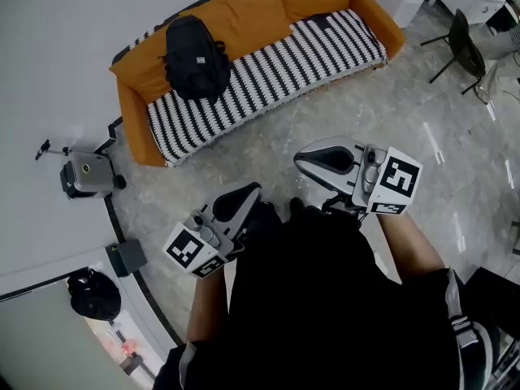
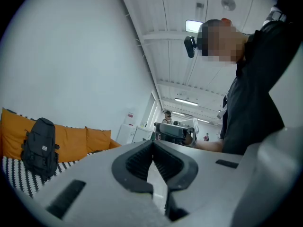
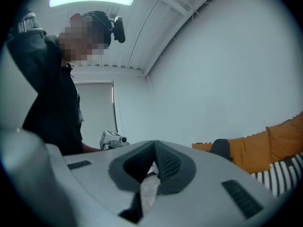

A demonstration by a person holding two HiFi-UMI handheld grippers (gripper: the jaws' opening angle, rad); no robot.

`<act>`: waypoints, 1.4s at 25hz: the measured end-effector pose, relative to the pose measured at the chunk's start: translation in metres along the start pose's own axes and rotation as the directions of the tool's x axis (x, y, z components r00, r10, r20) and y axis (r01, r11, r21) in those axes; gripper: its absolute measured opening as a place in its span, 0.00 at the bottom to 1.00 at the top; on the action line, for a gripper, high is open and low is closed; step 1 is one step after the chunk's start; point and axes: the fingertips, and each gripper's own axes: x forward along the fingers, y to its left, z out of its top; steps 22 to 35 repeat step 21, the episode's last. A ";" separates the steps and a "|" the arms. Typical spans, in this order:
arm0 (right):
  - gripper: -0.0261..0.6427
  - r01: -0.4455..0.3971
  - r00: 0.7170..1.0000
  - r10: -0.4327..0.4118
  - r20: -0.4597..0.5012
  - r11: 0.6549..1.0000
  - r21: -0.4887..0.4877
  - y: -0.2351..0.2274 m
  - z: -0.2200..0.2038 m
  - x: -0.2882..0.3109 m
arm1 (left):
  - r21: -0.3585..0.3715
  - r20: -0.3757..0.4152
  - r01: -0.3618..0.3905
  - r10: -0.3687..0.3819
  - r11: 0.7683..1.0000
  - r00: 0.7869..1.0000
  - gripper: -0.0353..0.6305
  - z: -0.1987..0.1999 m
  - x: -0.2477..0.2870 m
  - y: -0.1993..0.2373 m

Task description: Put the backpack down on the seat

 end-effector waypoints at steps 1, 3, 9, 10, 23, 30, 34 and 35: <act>0.08 -0.005 1.000 0.005 -0.001 1.000 -0.001 0.001 -0.001 0.000 | -0.003 0.004 -0.007 0.007 1.000 1.000 0.09 -0.001 -0.002 -0.001; 0.08 -0.017 1.000 0.017 -0.002 1.000 -0.006 0.003 0.001 0.002 | -0.003 -0.013 -0.029 0.029 1.000 0.999 0.09 -0.006 -0.007 0.000; 0.08 -0.050 0.998 0.050 -0.038 0.999 -0.008 0.003 -0.006 0.011 | -0.009 0.015 -0.076 0.076 0.997 0.997 0.09 0.001 -0.021 -0.002; 0.08 -0.056 0.998 0.055 -0.043 0.998 -0.005 0.003 -0.008 0.014 | -0.011 0.017 -0.085 0.085 0.996 0.996 0.09 0.001 -0.024 -0.002; 0.08 -0.105 0.992 0.106 -0.067 0.994 0.009 0.003 -0.022 0.051 | 0.003 0.015 -0.146 0.146 0.989 0.989 0.09 0.000 -0.044 0.015; 0.08 -0.105 0.992 0.106 -0.067 0.994 0.009 0.003 -0.022 0.051 | 0.003 0.015 -0.146 0.146 0.989 0.989 0.09 0.000 -0.044 0.015; 0.08 -0.105 0.992 0.106 -0.067 0.994 0.009 0.003 -0.022 0.051 | 0.003 0.015 -0.146 0.146 0.989 0.989 0.09 0.000 -0.044 0.015; 0.08 -0.105 0.992 0.106 -0.067 0.994 0.009 0.003 -0.022 0.051 | 0.003 0.015 -0.146 0.146 0.989 0.989 0.09 0.000 -0.044 0.015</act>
